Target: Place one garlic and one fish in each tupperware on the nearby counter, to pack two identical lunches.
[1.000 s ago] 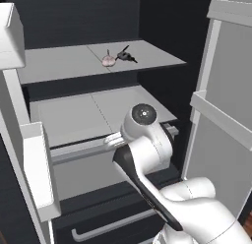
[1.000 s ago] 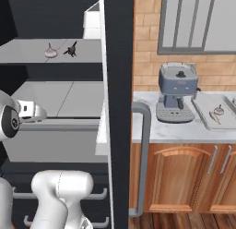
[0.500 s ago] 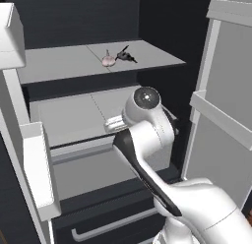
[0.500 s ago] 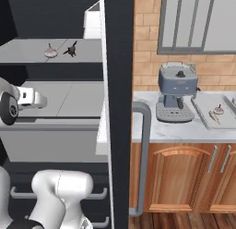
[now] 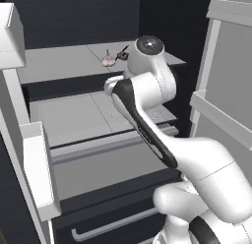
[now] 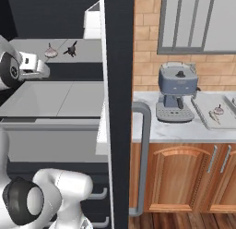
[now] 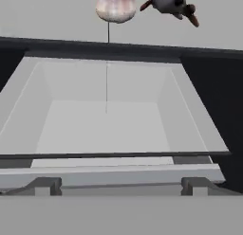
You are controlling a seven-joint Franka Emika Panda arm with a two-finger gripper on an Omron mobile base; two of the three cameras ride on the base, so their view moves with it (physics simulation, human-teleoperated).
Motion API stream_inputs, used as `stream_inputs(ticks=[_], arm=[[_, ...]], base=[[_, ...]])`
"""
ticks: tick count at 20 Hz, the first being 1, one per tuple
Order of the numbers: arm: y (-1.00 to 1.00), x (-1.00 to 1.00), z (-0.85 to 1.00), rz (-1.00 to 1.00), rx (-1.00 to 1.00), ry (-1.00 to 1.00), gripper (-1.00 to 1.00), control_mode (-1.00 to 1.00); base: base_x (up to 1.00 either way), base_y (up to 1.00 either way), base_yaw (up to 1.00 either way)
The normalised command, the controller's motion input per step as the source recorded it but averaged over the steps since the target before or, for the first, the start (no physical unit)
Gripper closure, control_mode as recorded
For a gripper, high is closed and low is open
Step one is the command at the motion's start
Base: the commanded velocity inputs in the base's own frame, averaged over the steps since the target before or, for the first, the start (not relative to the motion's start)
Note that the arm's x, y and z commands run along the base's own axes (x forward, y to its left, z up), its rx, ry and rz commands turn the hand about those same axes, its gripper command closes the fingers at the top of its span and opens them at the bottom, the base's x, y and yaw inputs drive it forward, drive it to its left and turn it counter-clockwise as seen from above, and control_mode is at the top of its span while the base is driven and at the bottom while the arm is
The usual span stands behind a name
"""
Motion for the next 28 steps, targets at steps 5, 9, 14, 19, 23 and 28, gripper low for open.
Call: stream_inputs(ticks=[5, 9, 14, 19, 23, 28], arm=[[-0.3, 0.22, 0.3, 0.17, 0.09, -0.02, -1.0, -1.0], [-0.08, 0.09, 0.01, 0.09, 0.04, -0.02, -1.0, -1.0], [0.02, 0.86, 0.0, 0.0, 0.0, -0.01, -1.0, -1.0], [0.45, 1.0, 0.15, -0.03, -0.01, 0.0, -1.0, -1.0], [0.43, 0.8, 0.1, -0.04, -0.02, 0.0, -1.0, -1.0], [0.0, 0.27, -0.08, 0.0, 0.0, 0.0, -1.0, -1.0]], base=[[0.0, 0.0, 0.0], [0.0, 0.0, 0.0], [0.0, 0.0, 0.0], [0.0, 0.0, 0.0], [0.0, 0.0, 0.0], [0.0, 0.0, 0.0]])
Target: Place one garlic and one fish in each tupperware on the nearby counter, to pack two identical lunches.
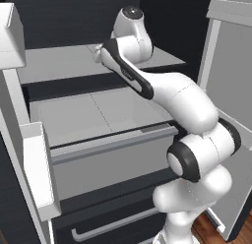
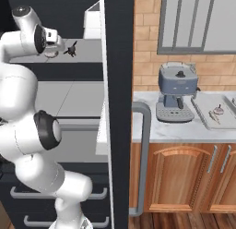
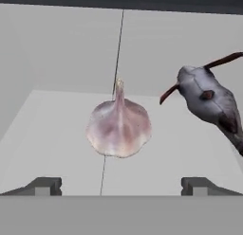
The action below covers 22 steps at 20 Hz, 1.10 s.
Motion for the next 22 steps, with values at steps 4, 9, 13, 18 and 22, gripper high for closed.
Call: stream_inputs(ticks=[4, 9, 13, 18, 22], arm=[[0.0, 0.39, -0.15, 0.0, 0.0, 0.0, -1.0, -1.0], [0.01, 0.55, -0.13, 0.0, 0.0, 0.0, -1.0, -1.0], [0.08, 0.53, -0.09, 0.0, 0.0, 0.0, -1.0, -1.0], [0.16, -0.13, -0.09, -0.01, 0.0, 0.0, 1.0, -1.0], [0.0, -0.75, -0.11, -0.08, 0.0, -0.01, 1.0, -1.0]], base=[[0.0, 0.0, 0.0], [0.0, 0.0, 0.0], [0.0, 0.0, 0.0], [0.0, 0.0, 0.0], [0.0, 0.0, 0.0]])
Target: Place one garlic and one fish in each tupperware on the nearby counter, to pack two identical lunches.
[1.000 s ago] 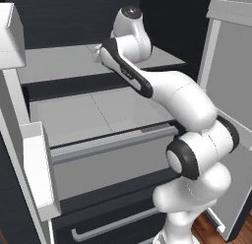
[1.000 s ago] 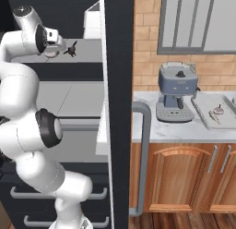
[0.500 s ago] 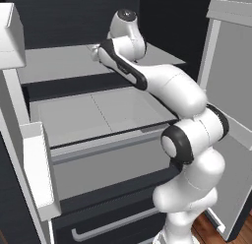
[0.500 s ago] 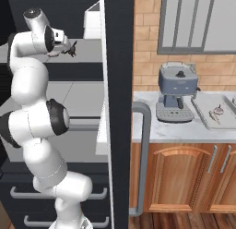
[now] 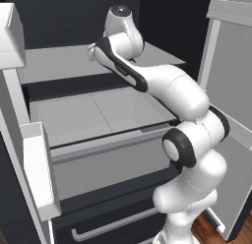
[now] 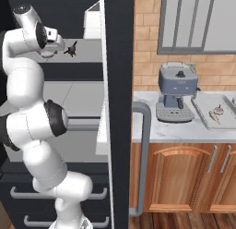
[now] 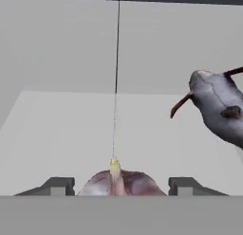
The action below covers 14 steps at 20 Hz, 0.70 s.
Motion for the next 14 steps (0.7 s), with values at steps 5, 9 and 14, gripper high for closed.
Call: stream_inputs(ticks=[5, 9, 14], arm=[[0.04, -0.51, 0.0, 0.0, -0.03, -0.12, 1.0, -1.0], [0.14, -1.0, 0.0, -0.07, -0.02, -0.34, 1.0, -1.0], [0.03, -1.0, 0.0, -0.22, 0.1, -0.07, 1.0, -1.0]], base=[[0.0, 0.0, 0.0], [0.0, 0.0, 0.0], [0.0, 0.0, 0.0]])
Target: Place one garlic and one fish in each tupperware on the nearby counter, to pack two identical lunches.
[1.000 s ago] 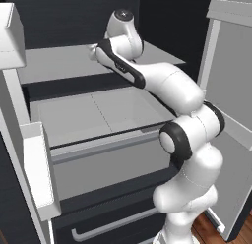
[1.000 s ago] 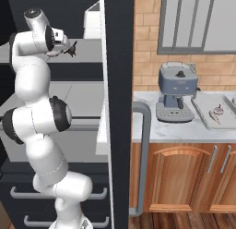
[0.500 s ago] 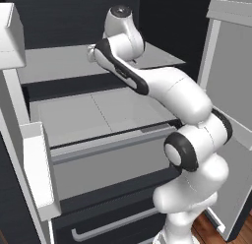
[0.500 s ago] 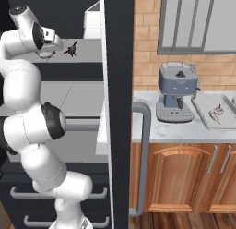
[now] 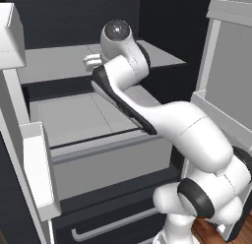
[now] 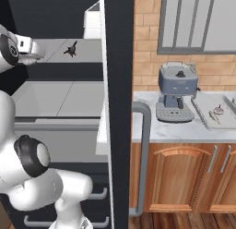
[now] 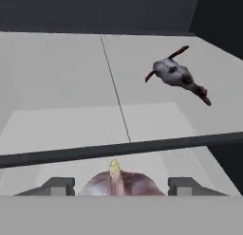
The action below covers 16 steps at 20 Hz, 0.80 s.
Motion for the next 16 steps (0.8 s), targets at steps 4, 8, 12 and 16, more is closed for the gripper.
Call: stream_inputs(ticks=[4, 8, 12, 16], arm=[[0.0, -1.0, -0.27, -0.23, 0.11, -0.03, 1.0, -1.0], [-0.03, -1.0, -0.9, -0.19, 0.07, -0.13, 1.0, -1.0], [-0.28, -1.0, -1.0, -0.15, 0.2, -0.17, 1.0, -1.0], [0.0, -0.75, -0.53, -0.17, 0.16, -0.03, 1.0, 1.0]], base=[[0.0, 0.0, 0.0], [0.0, 0.0, 0.0], [0.0, 0.0, 0.0], [-0.25, 0.0, -0.06]])
